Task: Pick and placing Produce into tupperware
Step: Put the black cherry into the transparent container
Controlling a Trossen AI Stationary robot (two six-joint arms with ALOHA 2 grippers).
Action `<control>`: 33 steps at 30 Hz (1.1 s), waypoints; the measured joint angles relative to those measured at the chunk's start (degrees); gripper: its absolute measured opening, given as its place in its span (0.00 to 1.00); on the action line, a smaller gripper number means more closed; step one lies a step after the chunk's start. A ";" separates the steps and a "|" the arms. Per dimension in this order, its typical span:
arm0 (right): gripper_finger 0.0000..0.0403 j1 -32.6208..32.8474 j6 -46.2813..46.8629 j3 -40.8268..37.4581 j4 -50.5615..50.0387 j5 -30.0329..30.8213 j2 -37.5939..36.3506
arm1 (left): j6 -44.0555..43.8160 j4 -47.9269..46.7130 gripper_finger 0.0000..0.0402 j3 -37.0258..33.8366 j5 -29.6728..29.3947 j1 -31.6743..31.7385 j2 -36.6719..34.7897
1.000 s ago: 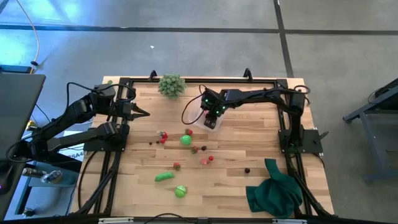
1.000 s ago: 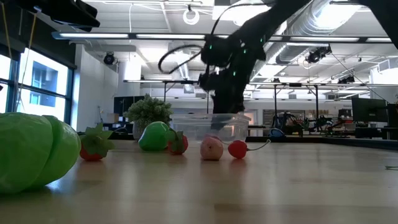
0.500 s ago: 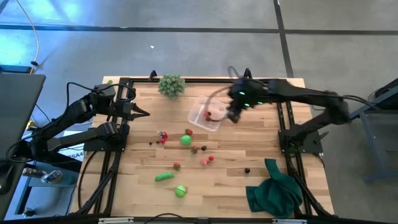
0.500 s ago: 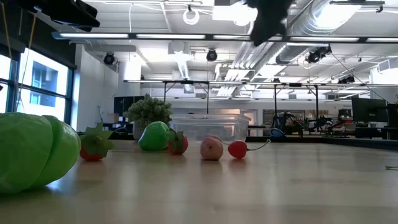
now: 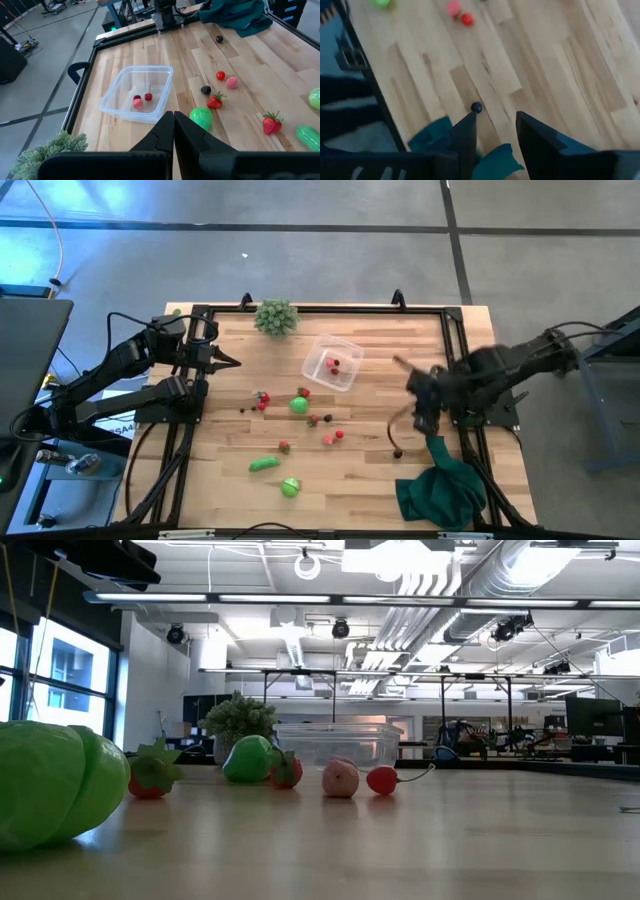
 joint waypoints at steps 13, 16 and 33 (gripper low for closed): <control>0.32 16.33 10.86 -24.20 17.53 3.30 7.84 | 0.00 0.00 0.01 0.00 0.00 0.00 0.01; 0.32 16.92 11.91 -28.98 24.47 1.01 8.21 | -0.01 0.01 0.01 0.00 0.00 0.00 -0.01; 0.34 14.85 3.57 -43.38 48.82 0.83 8.22 | -0.01 0.01 0.01 0.00 0.00 0.00 0.00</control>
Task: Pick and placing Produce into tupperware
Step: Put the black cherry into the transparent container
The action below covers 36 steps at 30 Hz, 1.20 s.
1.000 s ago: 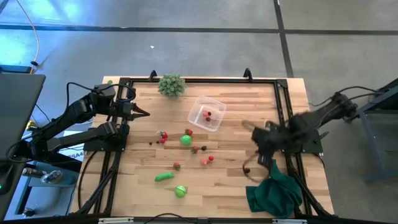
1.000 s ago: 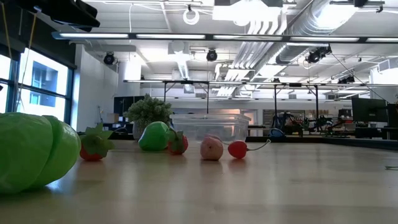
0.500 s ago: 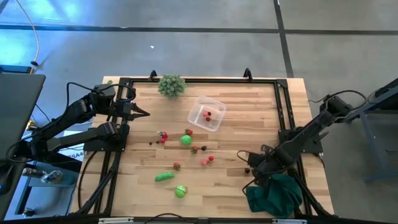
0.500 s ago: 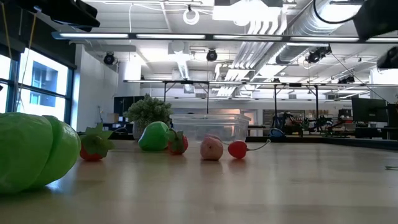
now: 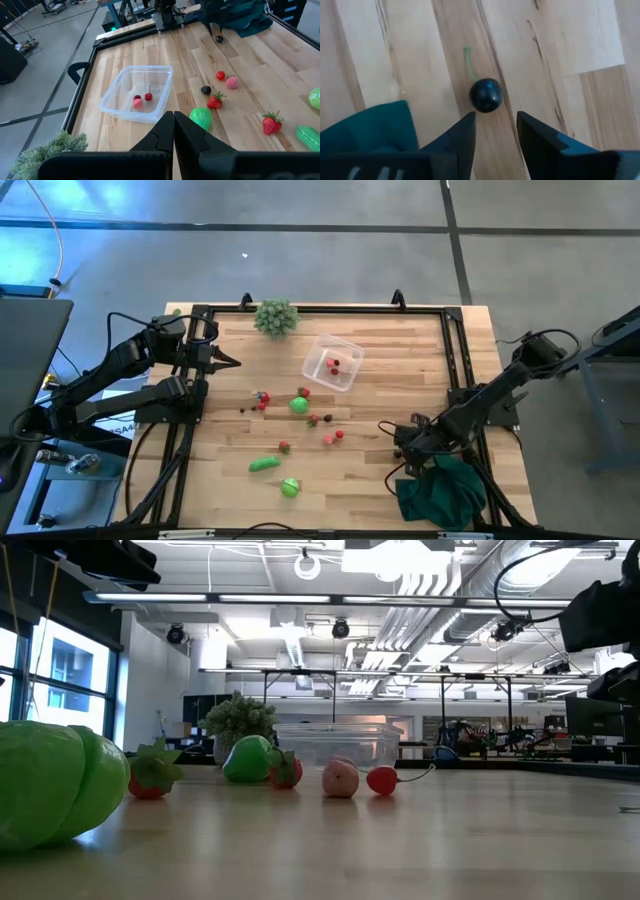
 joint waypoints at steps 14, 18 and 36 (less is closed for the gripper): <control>0.46 -1.09 -2.59 -0.04 2.43 0.52 1.21 | 0.01 -0.01 0.01 0.00 0.00 0.00 -0.01; 0.46 -1.11 -3.35 -0.04 4.33 0.35 4.23 | 0.02 0.01 0.01 0.00 0.00 0.00 0.00; 0.40 -1.17 -3.62 0.15 6.55 1.18 8.41 | 0.00 -0.01 0.01 0.00 0.00 0.00 -0.01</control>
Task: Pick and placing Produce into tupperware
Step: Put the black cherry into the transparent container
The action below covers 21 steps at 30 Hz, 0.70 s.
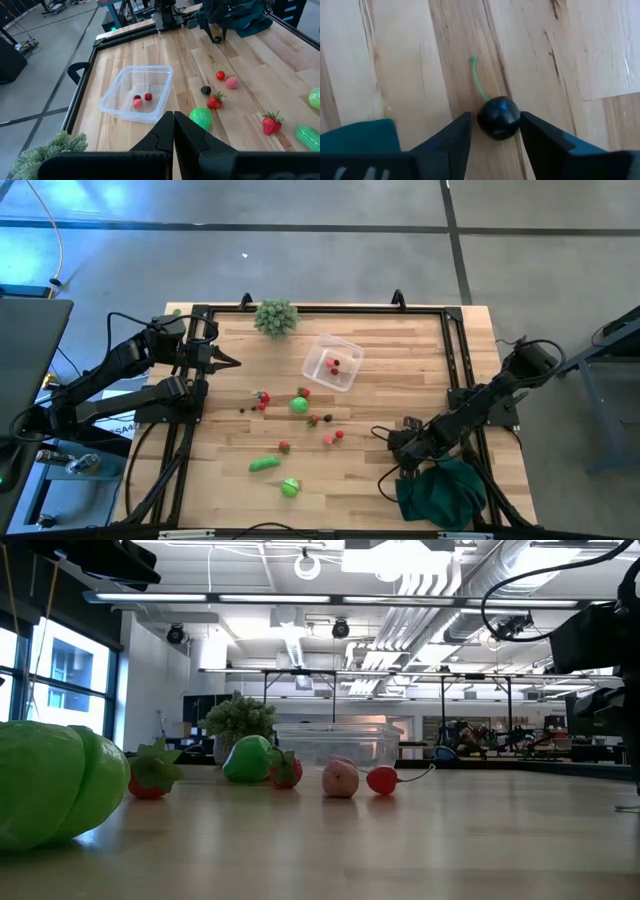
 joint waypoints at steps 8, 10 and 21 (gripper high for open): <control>0.35 -1.62 0.07 -0.09 0.15 -1.23 0.00 | 0.02 0.00 0.01 0.00 0.00 0.00 0.02; 0.34 -1.66 0.04 -0.11 0.18 -1.24 0.04 | 0.02 0.00 0.01 0.00 0.00 0.00 0.00; 0.29 -1.67 0.10 -0.17 0.49 -0.85 0.09 | 0.00 0.02 0.01 0.00 0.00 0.00 0.00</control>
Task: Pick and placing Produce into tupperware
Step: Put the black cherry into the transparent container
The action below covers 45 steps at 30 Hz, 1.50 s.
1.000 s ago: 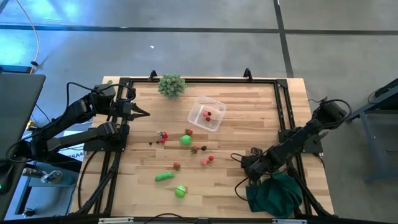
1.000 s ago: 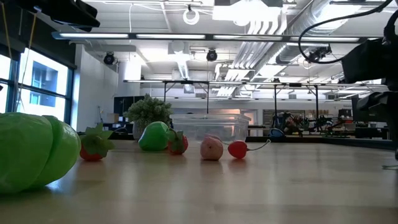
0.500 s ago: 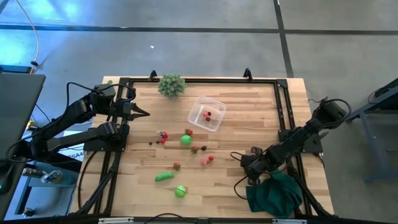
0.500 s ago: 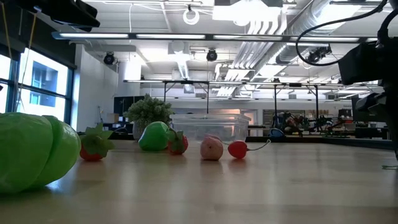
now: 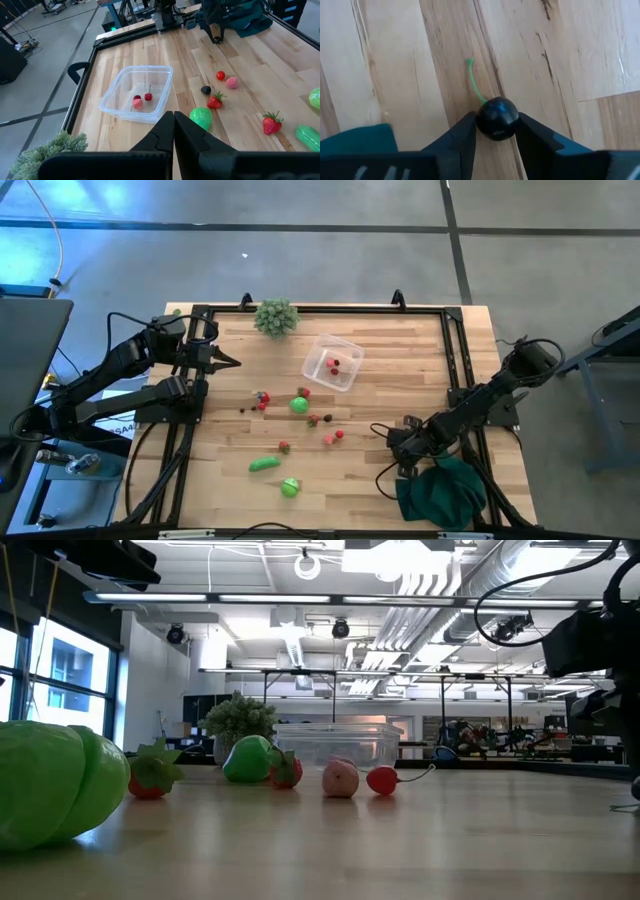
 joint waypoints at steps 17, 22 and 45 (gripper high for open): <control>0.28 0.02 1.45 0.68 0.16 1.92 0.16 | 0.00 -0.01 0.01 0.00 0.00 0.00 0.02; 0.28 -0.35 0.82 3.77 1.66 9.42 0.33 | 0.00 -0.02 0.01 0.00 0.00 0.00 0.00; 0.28 -35.20 -29.15 41.51 -13.72 10.82 0.19 | 0.00 0.00 0.01 0.00 0.00 0.00 0.00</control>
